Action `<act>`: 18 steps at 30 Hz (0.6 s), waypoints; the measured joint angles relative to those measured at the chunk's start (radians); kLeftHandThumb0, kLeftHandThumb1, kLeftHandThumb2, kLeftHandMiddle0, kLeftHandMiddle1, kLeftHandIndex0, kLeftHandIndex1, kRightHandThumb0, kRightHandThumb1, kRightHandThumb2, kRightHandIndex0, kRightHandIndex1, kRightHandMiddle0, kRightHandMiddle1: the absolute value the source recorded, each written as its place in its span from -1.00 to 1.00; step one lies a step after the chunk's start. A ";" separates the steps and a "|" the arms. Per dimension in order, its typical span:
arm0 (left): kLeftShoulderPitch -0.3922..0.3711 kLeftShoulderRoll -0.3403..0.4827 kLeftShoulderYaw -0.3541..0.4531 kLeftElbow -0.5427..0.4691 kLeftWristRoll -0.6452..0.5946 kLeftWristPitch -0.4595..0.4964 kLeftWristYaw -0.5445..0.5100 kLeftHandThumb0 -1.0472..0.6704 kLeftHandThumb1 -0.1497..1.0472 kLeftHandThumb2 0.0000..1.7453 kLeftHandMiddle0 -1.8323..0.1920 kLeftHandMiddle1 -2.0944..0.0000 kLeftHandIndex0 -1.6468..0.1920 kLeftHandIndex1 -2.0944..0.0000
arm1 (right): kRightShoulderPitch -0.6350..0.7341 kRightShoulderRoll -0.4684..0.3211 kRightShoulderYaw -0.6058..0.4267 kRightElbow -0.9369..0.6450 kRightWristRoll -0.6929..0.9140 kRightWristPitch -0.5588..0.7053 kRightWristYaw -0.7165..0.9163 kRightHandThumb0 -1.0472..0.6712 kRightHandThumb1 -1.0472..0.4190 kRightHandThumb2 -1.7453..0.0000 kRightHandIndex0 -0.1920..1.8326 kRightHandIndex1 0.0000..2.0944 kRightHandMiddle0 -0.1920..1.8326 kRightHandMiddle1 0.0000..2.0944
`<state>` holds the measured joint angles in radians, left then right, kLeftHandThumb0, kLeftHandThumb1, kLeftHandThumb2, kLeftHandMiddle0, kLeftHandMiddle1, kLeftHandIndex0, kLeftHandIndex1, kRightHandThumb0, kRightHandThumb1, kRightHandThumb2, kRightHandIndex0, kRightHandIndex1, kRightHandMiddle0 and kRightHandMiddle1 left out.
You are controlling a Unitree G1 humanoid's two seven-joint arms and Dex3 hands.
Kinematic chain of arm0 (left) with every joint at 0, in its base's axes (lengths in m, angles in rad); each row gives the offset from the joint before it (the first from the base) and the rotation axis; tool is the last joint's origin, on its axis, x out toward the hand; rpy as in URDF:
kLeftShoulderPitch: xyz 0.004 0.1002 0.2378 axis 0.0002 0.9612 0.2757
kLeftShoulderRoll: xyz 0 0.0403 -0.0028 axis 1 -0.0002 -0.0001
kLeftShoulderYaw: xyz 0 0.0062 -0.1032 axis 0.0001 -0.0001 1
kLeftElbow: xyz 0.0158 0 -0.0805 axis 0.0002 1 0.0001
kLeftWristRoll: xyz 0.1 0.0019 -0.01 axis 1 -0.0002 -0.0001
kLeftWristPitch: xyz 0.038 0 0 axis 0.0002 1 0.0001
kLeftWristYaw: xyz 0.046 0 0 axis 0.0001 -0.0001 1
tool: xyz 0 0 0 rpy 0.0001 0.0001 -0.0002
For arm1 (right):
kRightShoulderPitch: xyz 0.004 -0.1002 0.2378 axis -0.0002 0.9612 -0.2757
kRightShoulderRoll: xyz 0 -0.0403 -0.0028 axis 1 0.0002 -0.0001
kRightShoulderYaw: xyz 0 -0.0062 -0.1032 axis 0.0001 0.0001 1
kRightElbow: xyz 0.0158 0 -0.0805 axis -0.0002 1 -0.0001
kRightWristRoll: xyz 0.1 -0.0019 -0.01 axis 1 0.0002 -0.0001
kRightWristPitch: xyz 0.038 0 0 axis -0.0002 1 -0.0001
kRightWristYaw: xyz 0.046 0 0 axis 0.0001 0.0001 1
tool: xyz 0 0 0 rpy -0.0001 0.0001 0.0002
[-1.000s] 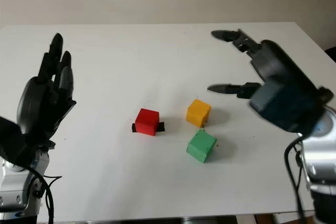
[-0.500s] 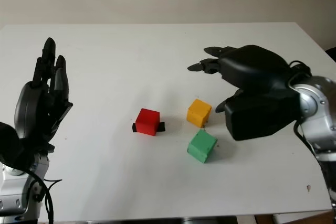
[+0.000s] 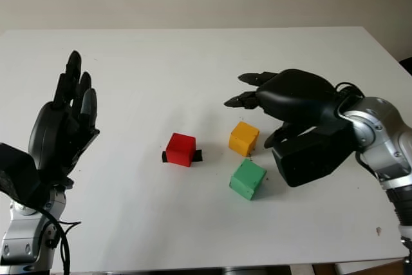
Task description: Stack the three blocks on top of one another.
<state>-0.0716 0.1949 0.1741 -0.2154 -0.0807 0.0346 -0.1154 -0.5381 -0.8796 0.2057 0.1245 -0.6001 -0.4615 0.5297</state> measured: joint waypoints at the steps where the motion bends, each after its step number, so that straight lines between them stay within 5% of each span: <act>1: 0.000 0.000 0.000 0.000 -0.001 0.003 -0.001 -0.55 1.00 -0.34 1.00 0.97 0.99 0.97 | -0.001 0.002 0.004 0.010 -0.005 -0.007 -0.006 -0.31 -0.72 0.93 -0.72 -0.95 -0.41 -0.93; 18: 0.000 0.001 -0.002 -0.001 0.020 -0.004 0.008 -0.55 1.00 -0.33 1.00 0.97 0.99 0.96 | -0.016 0.054 0.062 0.168 -0.069 -0.066 -0.118 -0.29 -0.78 0.93 -0.78 -0.97 -0.43 -0.95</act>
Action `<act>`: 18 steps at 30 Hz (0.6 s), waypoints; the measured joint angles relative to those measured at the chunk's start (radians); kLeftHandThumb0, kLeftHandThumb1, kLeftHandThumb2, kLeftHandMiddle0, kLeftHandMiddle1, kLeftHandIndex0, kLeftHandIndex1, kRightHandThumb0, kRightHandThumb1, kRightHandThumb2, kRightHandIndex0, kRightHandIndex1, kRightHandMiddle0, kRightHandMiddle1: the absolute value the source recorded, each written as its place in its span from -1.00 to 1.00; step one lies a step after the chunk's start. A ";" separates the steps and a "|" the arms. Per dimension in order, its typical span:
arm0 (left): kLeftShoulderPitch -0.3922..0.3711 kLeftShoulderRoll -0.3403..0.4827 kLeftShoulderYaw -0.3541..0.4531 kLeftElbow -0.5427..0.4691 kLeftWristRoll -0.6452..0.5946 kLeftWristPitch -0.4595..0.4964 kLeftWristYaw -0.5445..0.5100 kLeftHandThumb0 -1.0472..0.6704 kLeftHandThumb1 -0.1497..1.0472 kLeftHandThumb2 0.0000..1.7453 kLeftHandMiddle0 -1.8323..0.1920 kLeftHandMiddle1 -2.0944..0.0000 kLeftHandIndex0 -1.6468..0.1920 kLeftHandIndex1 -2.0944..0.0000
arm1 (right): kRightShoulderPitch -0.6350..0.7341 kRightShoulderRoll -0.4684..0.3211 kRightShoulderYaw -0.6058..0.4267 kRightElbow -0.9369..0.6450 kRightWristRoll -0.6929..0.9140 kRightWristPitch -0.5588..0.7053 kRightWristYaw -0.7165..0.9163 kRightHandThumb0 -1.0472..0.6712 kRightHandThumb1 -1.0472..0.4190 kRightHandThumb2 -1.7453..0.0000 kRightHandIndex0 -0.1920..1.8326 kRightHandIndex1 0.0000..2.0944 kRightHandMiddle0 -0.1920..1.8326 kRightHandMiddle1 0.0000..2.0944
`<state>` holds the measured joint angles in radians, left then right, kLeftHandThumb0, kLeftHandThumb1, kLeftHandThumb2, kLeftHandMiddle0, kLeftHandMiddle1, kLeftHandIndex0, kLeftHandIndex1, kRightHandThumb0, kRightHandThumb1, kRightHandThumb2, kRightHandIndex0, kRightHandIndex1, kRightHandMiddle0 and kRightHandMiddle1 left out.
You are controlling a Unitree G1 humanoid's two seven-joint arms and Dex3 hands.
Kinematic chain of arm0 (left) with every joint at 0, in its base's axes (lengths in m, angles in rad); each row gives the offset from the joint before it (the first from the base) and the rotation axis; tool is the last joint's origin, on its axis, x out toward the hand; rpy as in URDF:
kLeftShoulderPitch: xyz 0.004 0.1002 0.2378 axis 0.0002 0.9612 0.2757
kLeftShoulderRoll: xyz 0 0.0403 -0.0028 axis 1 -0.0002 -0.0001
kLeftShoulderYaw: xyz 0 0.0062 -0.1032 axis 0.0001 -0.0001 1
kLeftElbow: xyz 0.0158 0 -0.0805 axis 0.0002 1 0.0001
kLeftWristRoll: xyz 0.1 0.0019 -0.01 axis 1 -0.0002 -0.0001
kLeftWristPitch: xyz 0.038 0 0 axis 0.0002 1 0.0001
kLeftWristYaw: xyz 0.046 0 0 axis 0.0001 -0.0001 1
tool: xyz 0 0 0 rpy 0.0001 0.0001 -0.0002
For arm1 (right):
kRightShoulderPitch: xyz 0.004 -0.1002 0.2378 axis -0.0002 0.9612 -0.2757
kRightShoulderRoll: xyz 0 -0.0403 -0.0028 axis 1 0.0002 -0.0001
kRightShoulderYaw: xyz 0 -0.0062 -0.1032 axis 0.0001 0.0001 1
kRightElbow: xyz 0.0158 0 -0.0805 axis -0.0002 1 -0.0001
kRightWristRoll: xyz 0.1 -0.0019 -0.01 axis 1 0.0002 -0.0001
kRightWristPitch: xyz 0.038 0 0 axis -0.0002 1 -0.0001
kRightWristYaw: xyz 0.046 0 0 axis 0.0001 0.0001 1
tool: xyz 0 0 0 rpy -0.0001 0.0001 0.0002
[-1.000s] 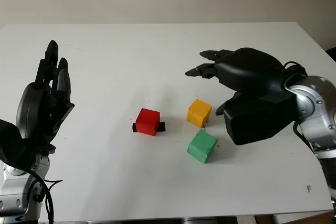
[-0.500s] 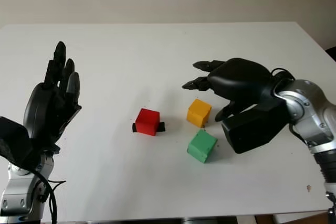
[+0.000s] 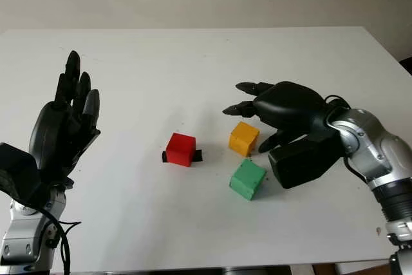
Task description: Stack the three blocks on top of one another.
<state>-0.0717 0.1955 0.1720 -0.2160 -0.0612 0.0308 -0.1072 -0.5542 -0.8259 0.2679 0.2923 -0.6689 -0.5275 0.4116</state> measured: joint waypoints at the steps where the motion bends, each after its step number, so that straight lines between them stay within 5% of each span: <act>1: 0.000 0.000 0.000 0.000 0.000 0.000 0.000 -0.55 1.00 -0.33 1.00 0.96 0.99 0.96 | -0.001 0.001 0.002 0.004 -0.001 0.000 0.000 -0.28 -0.79 0.93 -0.78 -0.96 -0.43 -0.95; 18: 0.001 -0.001 -0.003 -0.002 0.021 0.002 0.013 -0.56 1.00 -0.34 0.97 0.95 0.97 0.95 | -0.027 0.012 0.013 0.098 -0.026 -0.092 -0.094 -0.23 -0.83 0.93 -0.69 -0.93 -0.15 -0.80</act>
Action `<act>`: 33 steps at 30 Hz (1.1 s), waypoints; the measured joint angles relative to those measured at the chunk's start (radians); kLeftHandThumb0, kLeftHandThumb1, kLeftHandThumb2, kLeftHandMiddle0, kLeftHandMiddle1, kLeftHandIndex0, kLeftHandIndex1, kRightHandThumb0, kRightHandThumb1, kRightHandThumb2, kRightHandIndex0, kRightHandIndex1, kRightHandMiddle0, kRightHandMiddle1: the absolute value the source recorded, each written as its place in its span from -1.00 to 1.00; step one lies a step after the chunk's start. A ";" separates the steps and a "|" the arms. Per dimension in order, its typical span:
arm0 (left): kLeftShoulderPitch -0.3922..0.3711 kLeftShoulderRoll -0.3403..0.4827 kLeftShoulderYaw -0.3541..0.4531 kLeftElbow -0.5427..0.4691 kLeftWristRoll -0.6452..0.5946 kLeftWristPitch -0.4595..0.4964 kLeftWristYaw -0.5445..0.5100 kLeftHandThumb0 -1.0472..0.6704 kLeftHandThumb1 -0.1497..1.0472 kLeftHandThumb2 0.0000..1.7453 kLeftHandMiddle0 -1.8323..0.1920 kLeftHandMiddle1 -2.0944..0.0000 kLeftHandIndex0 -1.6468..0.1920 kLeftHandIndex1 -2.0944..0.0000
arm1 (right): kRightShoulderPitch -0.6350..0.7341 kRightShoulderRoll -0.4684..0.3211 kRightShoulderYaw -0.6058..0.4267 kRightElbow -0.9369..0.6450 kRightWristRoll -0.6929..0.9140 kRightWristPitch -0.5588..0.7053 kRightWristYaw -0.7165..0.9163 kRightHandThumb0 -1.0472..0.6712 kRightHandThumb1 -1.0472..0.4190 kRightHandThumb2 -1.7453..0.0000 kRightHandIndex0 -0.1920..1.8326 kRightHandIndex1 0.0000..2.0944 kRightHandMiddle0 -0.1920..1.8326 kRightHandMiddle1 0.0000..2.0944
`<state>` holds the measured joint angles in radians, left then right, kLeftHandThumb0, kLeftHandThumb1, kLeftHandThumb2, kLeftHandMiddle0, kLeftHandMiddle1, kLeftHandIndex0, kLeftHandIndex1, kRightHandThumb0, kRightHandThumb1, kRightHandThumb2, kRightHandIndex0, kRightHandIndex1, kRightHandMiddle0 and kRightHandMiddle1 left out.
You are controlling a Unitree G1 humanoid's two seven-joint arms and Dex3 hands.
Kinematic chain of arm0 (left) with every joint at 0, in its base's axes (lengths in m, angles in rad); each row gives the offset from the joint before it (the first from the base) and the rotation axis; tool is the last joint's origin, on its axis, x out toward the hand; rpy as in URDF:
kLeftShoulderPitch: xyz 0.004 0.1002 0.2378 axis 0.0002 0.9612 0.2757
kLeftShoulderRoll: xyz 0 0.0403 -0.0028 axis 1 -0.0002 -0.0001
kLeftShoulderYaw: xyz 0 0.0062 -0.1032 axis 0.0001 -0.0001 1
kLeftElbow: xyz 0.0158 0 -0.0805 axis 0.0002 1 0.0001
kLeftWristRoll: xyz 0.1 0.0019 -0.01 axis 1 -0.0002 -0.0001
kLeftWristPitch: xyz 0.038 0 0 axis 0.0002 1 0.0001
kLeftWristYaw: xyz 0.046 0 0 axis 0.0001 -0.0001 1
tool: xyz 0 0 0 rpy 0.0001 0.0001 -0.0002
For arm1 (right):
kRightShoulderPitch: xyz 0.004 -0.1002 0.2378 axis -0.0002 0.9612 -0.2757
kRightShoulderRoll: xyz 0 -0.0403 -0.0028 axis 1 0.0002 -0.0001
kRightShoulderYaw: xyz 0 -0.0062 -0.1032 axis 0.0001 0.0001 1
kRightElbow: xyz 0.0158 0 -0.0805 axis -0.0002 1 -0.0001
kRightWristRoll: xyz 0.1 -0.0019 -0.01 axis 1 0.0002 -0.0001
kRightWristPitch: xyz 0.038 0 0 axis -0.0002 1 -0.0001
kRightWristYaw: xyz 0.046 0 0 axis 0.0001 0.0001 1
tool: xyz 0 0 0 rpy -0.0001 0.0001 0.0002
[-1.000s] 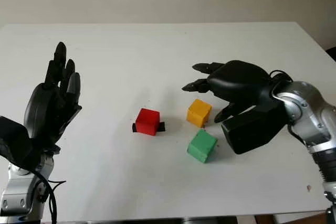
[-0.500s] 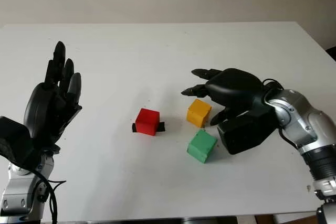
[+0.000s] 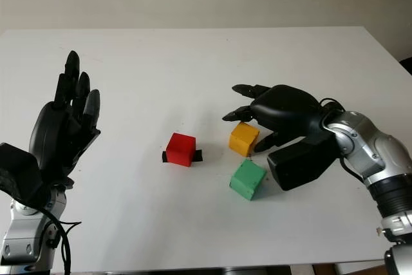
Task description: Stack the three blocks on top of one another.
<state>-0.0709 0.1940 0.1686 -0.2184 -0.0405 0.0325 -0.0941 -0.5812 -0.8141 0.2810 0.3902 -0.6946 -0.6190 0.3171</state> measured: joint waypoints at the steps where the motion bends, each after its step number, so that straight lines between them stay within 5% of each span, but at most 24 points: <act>1: 0.001 0.000 -0.001 -0.003 0.003 0.004 0.001 -0.57 1.00 -0.34 0.97 0.94 0.97 0.94 | 0.000 0.001 0.000 0.004 0.000 -0.005 -0.009 -0.22 -0.83 0.94 -0.68 -0.92 -0.13 -0.78; 3: 0.003 0.000 -0.004 -0.007 0.010 0.014 0.005 -0.58 1.00 -0.34 0.94 0.94 0.94 0.93 | 0.000 0.002 0.000 0.015 -0.001 -0.017 -0.029 -0.21 -0.83 0.94 -0.65 -0.93 -0.11 -0.63; 5: 0.006 0.000 -0.008 -0.009 0.012 0.019 0.005 -0.58 1.00 -0.35 0.94 0.94 0.93 0.93 | 0.000 0.005 0.000 0.021 -0.001 -0.023 -0.037 -0.22 -0.85 0.94 -0.63 -0.94 -0.29 -0.12; 8: 0.008 0.000 -0.011 -0.009 0.010 0.019 0.004 -0.56 1.00 -0.35 0.96 0.95 0.96 0.94 | -0.003 0.005 0.000 0.027 -0.001 -0.028 -0.039 -0.23 -0.85 0.94 -0.63 -0.94 -0.35 0.10; 23: 0.008 -0.002 -0.018 -0.009 0.040 0.014 0.007 -0.62 1.00 -0.40 0.91 0.94 0.91 0.93 | -0.006 0.006 -0.008 0.031 0.053 -0.017 -0.022 -0.21 -0.83 0.94 -0.55 -0.92 -0.33 0.12; 33: 0.009 -0.002 -0.029 -0.009 0.056 0.012 0.009 -0.60 1.00 -0.41 0.92 0.95 0.91 0.94 | 0.003 0.065 -0.090 -0.038 0.311 0.214 0.136 -0.21 -0.81 0.94 -0.56 -0.94 -0.34 0.20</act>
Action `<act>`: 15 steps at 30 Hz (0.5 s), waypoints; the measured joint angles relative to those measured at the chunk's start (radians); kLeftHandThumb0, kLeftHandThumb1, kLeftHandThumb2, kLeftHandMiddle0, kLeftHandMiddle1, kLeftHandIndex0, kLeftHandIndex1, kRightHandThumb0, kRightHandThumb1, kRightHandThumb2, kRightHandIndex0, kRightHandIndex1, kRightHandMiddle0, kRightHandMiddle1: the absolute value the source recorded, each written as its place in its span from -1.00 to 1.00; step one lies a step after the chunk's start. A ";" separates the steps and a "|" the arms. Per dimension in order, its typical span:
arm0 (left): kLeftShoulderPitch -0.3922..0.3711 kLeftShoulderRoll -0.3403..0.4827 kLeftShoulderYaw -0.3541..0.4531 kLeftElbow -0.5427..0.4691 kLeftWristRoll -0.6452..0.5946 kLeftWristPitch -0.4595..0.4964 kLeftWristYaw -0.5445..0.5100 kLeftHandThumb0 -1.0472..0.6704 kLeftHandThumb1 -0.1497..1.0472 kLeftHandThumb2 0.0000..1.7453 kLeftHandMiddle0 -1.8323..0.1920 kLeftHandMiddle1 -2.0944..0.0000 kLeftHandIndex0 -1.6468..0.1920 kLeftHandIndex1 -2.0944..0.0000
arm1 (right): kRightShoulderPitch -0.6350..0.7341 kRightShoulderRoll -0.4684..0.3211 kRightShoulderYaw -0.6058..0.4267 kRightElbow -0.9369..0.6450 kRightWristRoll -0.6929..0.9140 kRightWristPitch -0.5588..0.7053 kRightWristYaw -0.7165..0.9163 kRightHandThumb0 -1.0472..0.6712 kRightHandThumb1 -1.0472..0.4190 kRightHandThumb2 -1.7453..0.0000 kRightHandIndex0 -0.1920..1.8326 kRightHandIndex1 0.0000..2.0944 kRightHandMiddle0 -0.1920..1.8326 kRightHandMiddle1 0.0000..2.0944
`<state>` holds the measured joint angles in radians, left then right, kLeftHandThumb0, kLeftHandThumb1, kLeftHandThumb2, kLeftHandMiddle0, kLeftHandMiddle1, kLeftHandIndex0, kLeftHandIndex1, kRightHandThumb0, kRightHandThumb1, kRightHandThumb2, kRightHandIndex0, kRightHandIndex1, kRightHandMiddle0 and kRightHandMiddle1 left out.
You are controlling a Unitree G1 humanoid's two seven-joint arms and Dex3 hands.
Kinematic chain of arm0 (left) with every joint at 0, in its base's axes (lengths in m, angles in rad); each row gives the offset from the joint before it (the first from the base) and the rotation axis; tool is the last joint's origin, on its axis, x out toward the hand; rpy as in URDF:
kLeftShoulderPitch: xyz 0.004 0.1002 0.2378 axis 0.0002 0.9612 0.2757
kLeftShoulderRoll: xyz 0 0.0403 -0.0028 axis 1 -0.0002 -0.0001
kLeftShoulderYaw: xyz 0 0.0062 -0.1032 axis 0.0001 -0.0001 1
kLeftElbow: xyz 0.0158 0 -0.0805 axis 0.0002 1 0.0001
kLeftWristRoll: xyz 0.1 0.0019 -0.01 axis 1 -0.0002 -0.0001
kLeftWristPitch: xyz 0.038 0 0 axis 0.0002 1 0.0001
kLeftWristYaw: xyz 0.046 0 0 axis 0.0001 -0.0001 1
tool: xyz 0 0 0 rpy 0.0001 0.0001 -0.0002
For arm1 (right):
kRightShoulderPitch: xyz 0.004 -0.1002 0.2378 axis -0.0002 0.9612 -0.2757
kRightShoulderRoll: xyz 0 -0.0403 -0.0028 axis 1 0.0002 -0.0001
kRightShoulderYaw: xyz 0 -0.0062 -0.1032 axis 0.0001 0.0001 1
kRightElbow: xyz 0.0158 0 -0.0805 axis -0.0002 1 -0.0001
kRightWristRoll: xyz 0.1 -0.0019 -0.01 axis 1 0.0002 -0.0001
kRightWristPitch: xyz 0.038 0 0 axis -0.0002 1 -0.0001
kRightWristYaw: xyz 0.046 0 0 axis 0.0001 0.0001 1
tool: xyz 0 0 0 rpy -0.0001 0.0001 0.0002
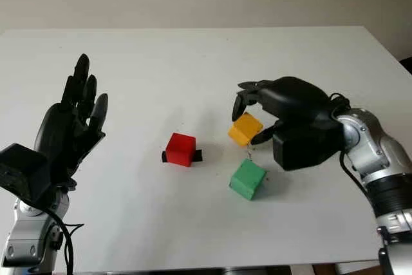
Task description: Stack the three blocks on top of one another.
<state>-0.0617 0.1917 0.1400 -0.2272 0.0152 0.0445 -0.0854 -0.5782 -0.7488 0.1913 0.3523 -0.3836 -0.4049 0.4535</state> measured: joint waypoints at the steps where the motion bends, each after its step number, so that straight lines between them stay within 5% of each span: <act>1: 0.000 -0.001 -0.001 0.000 0.000 0.000 0.000 -0.59 1.00 -0.41 0.91 0.95 0.91 0.94 | 0.001 0.007 -0.010 -0.015 0.030 0.029 0.016 -0.21 -0.82 0.94 -0.56 -0.95 -0.36 0.22; 15: 0.017 -0.014 -0.015 -0.003 0.007 0.009 0.019 -0.57 1.00 -0.40 0.91 0.95 0.90 0.94 | -0.090 0.060 -0.044 -0.197 0.195 0.342 0.245 -0.26 -0.82 0.94 -0.56 -0.95 -0.39 0.34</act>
<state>-0.0450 0.1781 0.1246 -0.2302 0.0218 0.0534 -0.0661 -0.6680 -0.6892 0.1476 0.1553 -0.1882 -0.0626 0.6983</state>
